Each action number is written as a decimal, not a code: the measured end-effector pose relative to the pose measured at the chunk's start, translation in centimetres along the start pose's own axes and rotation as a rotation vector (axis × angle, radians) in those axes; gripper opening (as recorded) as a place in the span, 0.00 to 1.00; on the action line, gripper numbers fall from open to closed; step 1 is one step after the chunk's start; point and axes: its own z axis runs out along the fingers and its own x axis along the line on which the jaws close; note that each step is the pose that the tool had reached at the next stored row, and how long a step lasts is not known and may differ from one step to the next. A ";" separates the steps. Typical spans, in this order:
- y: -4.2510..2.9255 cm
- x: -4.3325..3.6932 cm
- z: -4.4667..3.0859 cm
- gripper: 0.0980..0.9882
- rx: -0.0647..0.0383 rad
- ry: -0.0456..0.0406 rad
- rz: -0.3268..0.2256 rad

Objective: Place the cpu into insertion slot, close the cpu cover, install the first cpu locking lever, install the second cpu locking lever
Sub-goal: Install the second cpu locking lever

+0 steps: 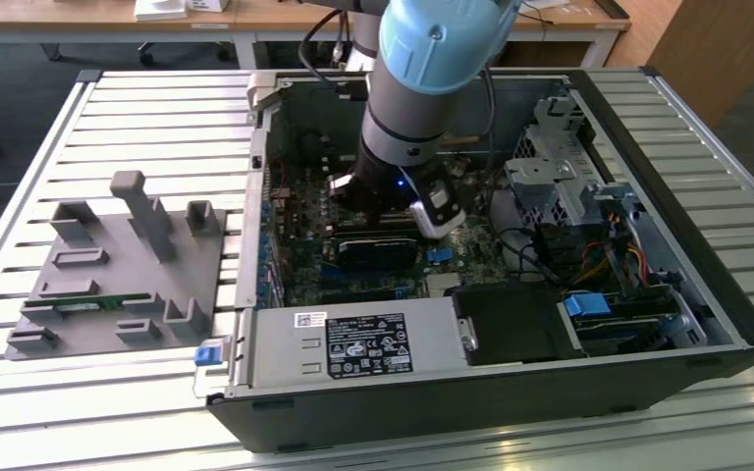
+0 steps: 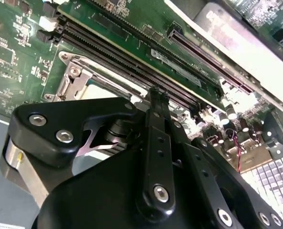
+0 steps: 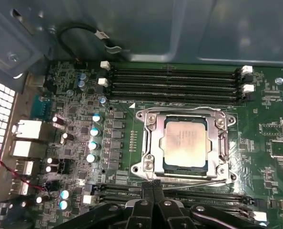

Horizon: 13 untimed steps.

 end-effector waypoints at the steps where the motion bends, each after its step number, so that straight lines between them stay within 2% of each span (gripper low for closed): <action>1: -0.02 0.00 0.06 0.01 0.000 0.0000 0.000; 6: -0.25 0.11 0.09 0.01 -0.005 -0.0001 0.000; 13: -0.75 0.67 0.08 0.01 -0.028 -0.0033 -0.003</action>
